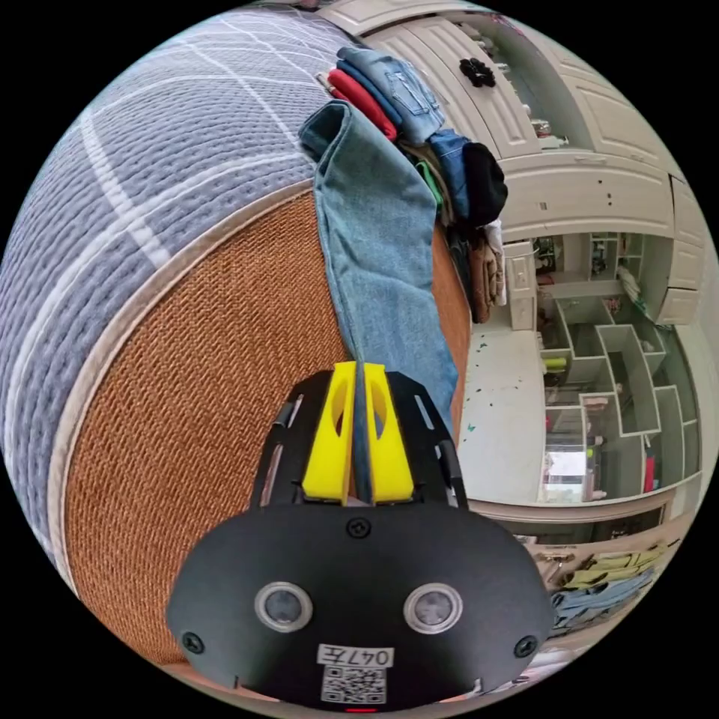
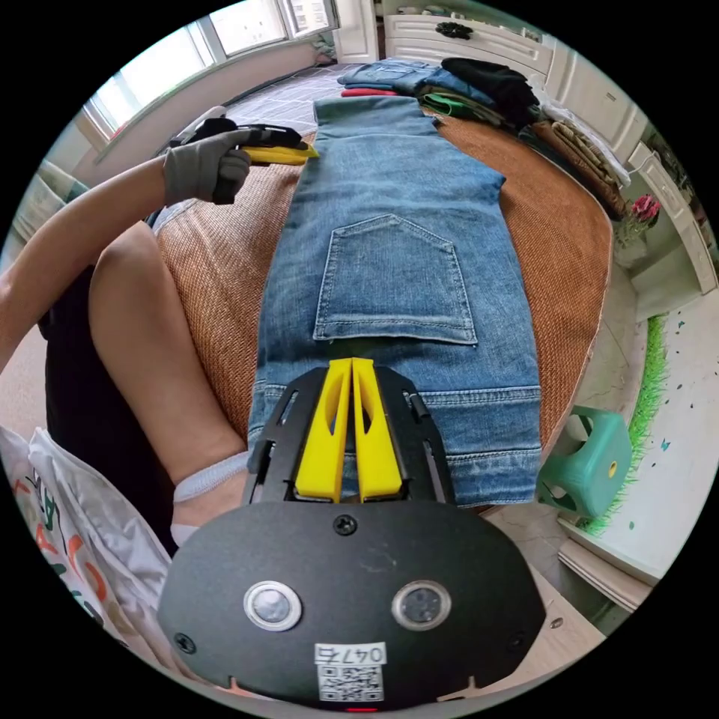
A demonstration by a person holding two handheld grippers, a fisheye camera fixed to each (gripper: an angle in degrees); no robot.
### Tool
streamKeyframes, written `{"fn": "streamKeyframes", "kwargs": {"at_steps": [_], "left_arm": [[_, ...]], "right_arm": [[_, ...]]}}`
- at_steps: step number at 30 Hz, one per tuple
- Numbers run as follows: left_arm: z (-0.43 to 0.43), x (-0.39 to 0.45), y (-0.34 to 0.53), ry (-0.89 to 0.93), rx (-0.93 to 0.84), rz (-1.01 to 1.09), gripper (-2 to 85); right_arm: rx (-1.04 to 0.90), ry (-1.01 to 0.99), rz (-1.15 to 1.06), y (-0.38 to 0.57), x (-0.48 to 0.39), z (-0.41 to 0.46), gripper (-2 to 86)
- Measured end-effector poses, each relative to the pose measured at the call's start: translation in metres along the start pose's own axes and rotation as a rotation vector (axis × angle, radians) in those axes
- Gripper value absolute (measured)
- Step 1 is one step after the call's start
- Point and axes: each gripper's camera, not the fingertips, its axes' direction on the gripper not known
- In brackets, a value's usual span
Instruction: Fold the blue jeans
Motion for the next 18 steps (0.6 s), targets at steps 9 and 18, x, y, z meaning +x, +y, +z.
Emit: {"fn": "streamKeyframes", "kwargs": {"at_steps": [9, 18], "left_arm": [[-0.002, 0.183, 0.082, -0.111, -0.101, 0.66, -0.9], [0.05, 0.245, 0.274, -0.253, -0.576, 1.152, 2.4]], "right_arm": [[-0.001, -0.12, 0.07, 0.019, 0.04, 0.013, -0.6], [0.025, -0.105, 0.111, 0.038, 0.048, 0.016, -0.5]]}}
